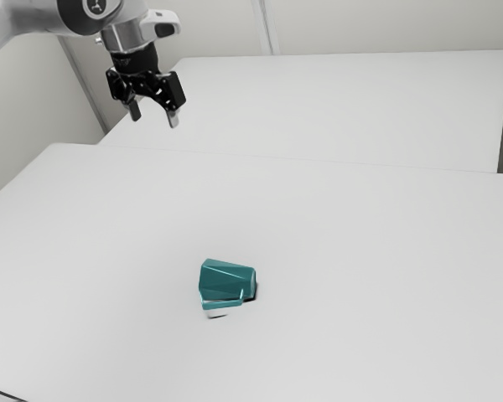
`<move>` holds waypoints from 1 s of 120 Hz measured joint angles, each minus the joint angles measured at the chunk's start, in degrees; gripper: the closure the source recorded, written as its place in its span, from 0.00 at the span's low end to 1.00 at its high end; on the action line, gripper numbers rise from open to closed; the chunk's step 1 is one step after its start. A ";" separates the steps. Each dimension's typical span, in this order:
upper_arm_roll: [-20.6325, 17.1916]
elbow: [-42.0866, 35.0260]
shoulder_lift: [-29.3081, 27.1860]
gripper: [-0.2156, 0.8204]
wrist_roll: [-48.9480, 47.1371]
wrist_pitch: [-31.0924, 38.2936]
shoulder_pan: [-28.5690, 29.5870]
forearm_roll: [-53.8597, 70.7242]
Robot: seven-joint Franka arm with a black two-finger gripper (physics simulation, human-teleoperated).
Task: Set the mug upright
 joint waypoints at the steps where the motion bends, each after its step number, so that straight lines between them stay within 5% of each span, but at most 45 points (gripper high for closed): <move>1: 0.00 0.01 0.01 0.21 0.00 -0.03 0.00 0.01; 24: 0.42 -0.04 -0.03 0.21 -0.10 -0.44 -0.20 0.09; 62: 12.54 -3.69 0.15 0.21 0.08 -1.49 -0.15 -15.68; 120: 22.27 -19.50 1.20 0.21 1.27 -0.89 0.13 -38.50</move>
